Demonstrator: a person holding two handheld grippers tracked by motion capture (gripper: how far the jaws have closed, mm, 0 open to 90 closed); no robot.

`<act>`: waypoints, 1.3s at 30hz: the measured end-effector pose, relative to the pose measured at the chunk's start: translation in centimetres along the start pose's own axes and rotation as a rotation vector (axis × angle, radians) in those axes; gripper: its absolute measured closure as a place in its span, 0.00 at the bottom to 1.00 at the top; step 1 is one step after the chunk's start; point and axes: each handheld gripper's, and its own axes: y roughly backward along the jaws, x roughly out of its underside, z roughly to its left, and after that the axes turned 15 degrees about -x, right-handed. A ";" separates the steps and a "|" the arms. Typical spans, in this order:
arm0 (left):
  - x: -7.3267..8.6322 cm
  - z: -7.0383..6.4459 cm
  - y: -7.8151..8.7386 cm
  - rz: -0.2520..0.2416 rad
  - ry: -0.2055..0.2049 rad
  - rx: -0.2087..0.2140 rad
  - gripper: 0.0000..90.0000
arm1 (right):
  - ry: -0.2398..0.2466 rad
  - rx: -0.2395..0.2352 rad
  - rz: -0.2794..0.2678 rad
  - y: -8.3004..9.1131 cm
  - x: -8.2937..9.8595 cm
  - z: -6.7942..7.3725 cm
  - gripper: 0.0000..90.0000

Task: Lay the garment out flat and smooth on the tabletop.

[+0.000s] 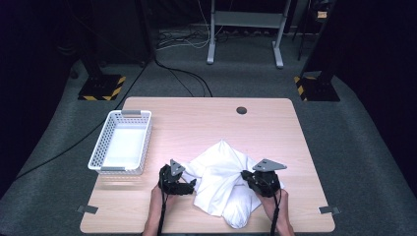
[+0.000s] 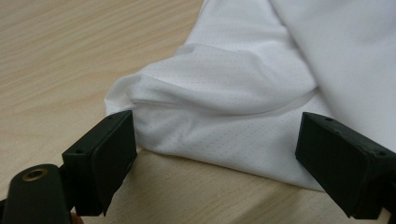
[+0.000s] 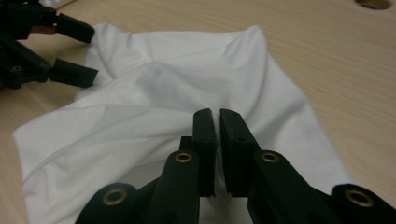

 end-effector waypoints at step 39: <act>-0.4 -1.1 -0.2 -0.002 -0.026 0.038 0.11 | 0.102 -0.044 0.292 -5.4 0.9 1.7 0.60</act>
